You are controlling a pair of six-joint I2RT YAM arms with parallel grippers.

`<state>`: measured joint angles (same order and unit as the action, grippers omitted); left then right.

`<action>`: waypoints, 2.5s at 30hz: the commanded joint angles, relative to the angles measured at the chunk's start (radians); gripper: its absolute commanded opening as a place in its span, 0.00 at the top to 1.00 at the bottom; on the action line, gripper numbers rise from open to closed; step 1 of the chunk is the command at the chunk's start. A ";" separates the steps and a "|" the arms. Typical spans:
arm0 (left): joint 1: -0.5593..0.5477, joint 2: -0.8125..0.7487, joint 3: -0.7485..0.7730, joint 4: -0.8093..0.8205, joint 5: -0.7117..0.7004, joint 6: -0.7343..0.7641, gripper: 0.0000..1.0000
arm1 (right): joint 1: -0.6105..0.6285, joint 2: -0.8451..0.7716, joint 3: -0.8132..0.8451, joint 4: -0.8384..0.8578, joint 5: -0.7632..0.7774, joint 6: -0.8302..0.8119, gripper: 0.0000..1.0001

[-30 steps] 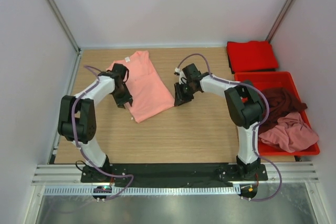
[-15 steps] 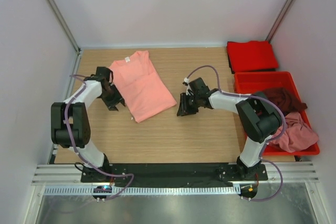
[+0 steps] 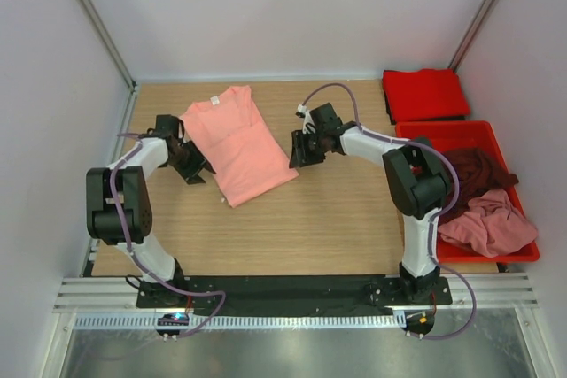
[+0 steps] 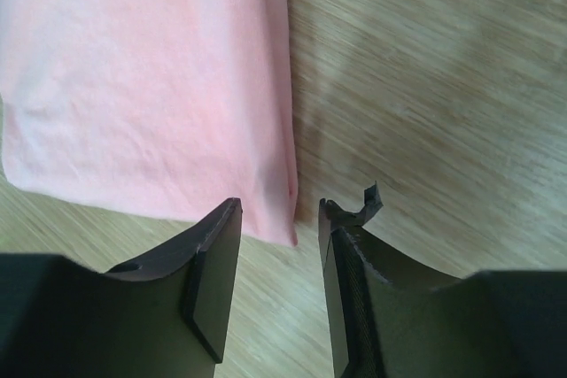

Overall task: Fold and stack the t-shirts
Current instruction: Fold the tshirt

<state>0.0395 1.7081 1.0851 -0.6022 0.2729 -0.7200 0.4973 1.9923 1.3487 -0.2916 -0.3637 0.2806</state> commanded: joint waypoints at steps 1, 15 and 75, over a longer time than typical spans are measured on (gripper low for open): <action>-0.012 -0.010 -0.040 0.036 0.046 -0.018 0.55 | 0.003 0.037 0.073 -0.058 -0.011 -0.070 0.54; -0.030 0.012 -0.067 0.053 0.006 -0.042 0.54 | 0.003 -0.091 -0.135 0.061 -0.001 0.061 0.99; -0.312 -0.337 -0.435 0.071 -0.031 -0.062 1.00 | 0.101 -0.543 -0.734 0.374 0.051 0.318 0.70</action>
<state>-0.2562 1.3544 0.6254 -0.4957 0.2733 -0.7967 0.5964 1.4796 0.6144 0.0322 -0.3164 0.6182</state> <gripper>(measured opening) 0.005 0.275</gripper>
